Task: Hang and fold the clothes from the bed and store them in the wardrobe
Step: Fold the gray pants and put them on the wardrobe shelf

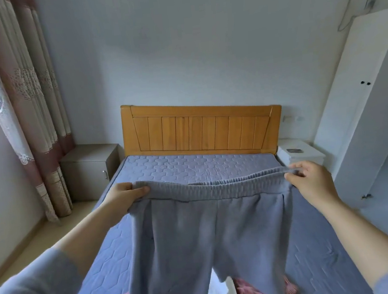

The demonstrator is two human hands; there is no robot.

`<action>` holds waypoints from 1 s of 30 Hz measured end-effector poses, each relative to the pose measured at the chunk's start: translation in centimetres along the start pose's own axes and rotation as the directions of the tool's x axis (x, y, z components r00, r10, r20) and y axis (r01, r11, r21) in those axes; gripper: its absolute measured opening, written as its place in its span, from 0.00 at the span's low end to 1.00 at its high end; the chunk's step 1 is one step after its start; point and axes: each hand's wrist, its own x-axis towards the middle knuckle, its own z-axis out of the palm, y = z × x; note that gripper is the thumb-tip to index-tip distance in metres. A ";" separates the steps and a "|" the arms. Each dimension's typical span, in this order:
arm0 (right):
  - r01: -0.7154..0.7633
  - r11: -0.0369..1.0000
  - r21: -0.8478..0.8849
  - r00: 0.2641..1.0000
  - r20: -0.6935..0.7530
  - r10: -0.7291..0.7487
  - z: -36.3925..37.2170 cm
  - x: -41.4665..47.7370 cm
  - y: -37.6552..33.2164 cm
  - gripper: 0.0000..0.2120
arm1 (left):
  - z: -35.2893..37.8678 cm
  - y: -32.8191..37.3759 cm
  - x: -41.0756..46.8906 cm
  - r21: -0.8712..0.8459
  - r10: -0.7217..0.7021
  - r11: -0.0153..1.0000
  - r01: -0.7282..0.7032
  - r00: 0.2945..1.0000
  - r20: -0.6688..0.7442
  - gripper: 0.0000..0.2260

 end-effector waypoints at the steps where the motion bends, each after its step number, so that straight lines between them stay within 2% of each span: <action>1: -0.017 1.000 -0.024 0.999 0.028 0.017 0.3 0.0 0.2 0.12 | 0.2 0.0 0.0 -0.012 -0.011 1.000 0.011 1.000 0.005 0.10; 3: -0.016 0.995 -0.097 0.993 0.112 0.027 1.0 -0.3 0.7 0.08 | 0.9 0.0 0.1 0.080 0.000 0.997 0.000 1.000 0.005 0.10; 5: -0.048 0.992 -0.119 0.970 0.233 0.075 1.5 -0.6 1.2 0.07 | 1.5 -0.1 0.1 0.300 0.017 0.954 -0.010 1.000 -0.022 0.12; 7: -0.077 0.983 -0.168 0.944 0.304 0.126 1.7 -0.8 1.6 0.07 | 1.8 -0.1 0.1 0.375 0.028 0.927 0.001 0.997 -0.071 0.13; 9: -0.177 0.979 -0.099 0.919 0.340 0.201 1.7 -0.9 1.6 0.06 | 1.8 0.0 0.2 0.290 0.027 0.957 0.007 0.993 -0.113 0.13; 11: -0.389 0.916 0.098 0.860 0.396 0.322 1.6 -1.3 1.7 0.07 | 1.7 0.5 0.2 0.105 -0.011 0.994 0.029 0.986 -0.164 0.13; 14: -0.655 0.710 0.259 0.720 0.498 0.483 1.3 -2.2 1.3 0.07 | 2.2 0.8 0.0 -0.127 -0.152 0.983 0.131 0.974 -0.169 0.12; 16: -0.757 0.581 0.299 0.633 0.558 0.537 1.5 -2.9 0.5 0.08 | 3.0 1.1 -0.3 -0.218 -0.236 0.954 0.205 0.963 -0.131 0.10; 17: -0.776 0.541 0.326 0.617 0.571 0.542 1.8 -3.3 -0.2 0.08 | 3.4 1.3 -0.4 -0.243 -0.257 0.944 0.222 0.959 -0.121 0.09; 21: -0.742 0.418 0.523 0.670 0.566 0.481 3.5 -4.6 -4.2 0.10 | 5.5 2.5 -1.2 -0.307 -0.216 0.935 0.177 0.972 -0.097 0.11; 23: -0.695 0.399 0.598 0.718 0.566 0.404 4.4 -5.3 -6.1 0.09 | 6.7 3.3 -2.2 -0.290 -0.149 0.948 0.130 0.988 -0.045 0.12; 26: -0.578 0.534 0.617 0.809 0.521 0.272 5.5 -6.6 -8.3 0.05 | 8.0 4.2 -4.0 -0.228 -0.016 0.973 0.022 0.999 0.029 0.13; 30: -0.367 0.699 0.613 0.885 0.462 0.060 6.4 -8.4 -10.2 0.13 | 8.7 4.9 -6.3 -0.138 0.145 0.982 -0.128 0.982 0.124 0.10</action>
